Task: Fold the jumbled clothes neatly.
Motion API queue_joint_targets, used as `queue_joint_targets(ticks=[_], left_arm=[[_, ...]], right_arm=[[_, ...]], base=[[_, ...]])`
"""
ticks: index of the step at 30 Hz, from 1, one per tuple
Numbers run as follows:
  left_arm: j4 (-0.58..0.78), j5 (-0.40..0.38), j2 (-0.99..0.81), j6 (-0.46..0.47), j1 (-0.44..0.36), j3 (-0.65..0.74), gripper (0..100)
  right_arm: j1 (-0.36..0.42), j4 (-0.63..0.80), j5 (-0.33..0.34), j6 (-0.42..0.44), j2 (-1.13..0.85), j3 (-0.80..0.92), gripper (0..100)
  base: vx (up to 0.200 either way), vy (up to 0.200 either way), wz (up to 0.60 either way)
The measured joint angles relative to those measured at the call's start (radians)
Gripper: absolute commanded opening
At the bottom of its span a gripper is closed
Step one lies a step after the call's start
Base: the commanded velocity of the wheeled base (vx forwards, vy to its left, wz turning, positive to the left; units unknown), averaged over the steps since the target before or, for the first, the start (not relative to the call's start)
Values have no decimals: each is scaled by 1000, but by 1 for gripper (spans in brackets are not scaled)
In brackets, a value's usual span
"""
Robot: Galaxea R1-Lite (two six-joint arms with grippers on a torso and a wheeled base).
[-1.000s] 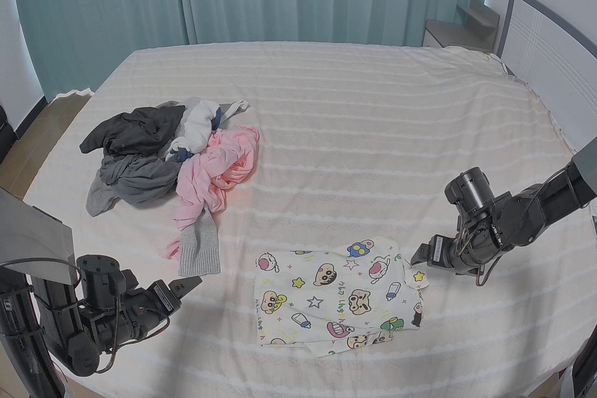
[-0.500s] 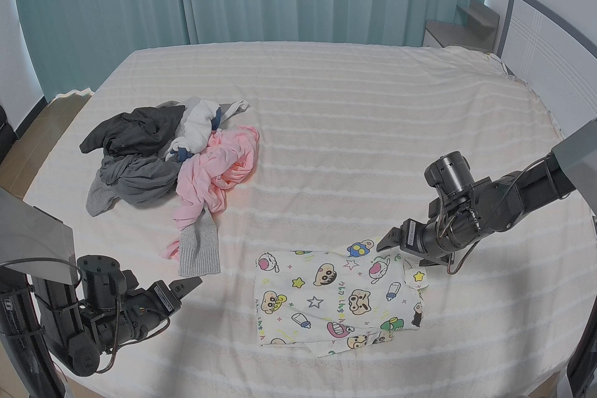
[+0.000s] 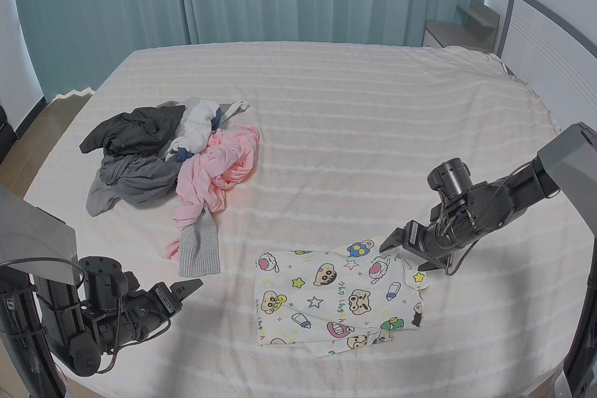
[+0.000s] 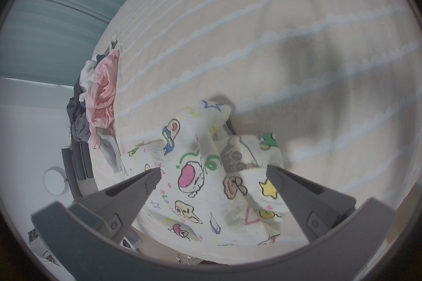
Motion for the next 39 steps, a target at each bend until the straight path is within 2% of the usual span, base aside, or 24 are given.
queue_joint_targets(ticks=[19, 24, 29, 33, 39], left_arm=[[0, 0, 7, 3, 0, 0, 100], [0, 0, 7, 3, 0, 0, 100], [0, 0, 8, 3, 0, 0, 100], [0, 0, 8, 3, 0, 0, 100], [0, 1, 8, 3, 0, 0, 100]], right_arm=[[-16, 5, -9, 9, 27, -34, 0], [-14, 0, -63, -2, -14, -29, 0], [-7, -1, -134, -68, -53, -26, 0], [-6, -4, -157, -94, -70, -17, 0], [-7, 0, -160, -93, -67, 6, 0]], base=[[0, 0, 0], [0, 0, 0], [0, 0, 0], [0, 0, 0], [0, 0, 0]])
